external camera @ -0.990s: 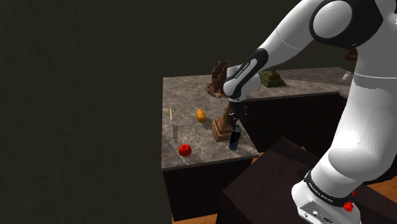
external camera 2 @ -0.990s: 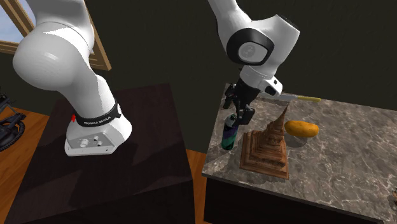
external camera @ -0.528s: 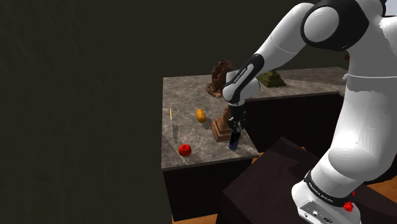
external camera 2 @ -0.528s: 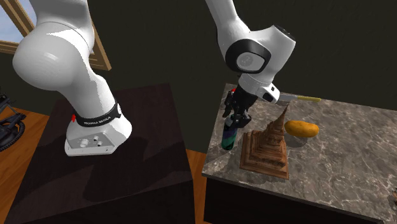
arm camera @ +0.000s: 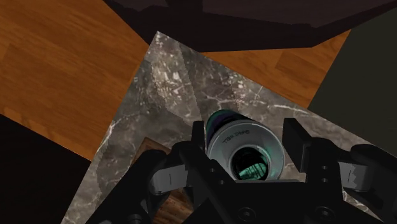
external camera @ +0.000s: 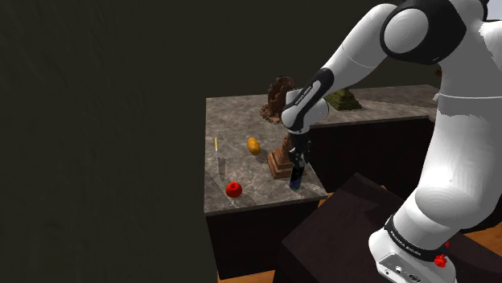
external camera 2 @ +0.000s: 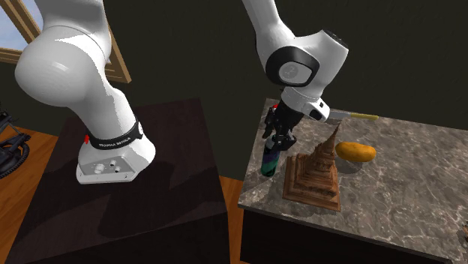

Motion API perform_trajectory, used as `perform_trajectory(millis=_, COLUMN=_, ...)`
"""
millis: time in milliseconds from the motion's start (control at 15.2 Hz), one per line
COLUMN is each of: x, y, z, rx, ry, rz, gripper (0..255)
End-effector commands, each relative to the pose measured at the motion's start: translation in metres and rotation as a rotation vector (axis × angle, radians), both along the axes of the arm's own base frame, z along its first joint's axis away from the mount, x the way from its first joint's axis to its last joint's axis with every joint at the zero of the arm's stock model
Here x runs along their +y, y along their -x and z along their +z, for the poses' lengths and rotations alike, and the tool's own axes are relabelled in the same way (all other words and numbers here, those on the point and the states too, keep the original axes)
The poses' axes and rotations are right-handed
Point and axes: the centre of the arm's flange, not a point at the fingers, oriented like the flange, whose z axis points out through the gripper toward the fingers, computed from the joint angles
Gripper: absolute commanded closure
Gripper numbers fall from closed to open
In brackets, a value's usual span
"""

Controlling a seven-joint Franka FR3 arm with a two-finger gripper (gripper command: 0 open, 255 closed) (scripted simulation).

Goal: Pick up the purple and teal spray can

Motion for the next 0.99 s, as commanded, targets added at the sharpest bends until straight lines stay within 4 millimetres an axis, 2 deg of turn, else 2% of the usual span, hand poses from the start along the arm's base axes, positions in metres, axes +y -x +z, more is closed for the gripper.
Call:
perform_trajectory(millis=0, x=0.000, y=0.000, z=0.000, rx=0.000, ry=0.000, rz=0.000, gripper=255)
perform_trajectory(millis=924, x=0.000, y=0.000, z=0.073, rx=0.000, ry=0.000, rz=0.000, gripper=255)
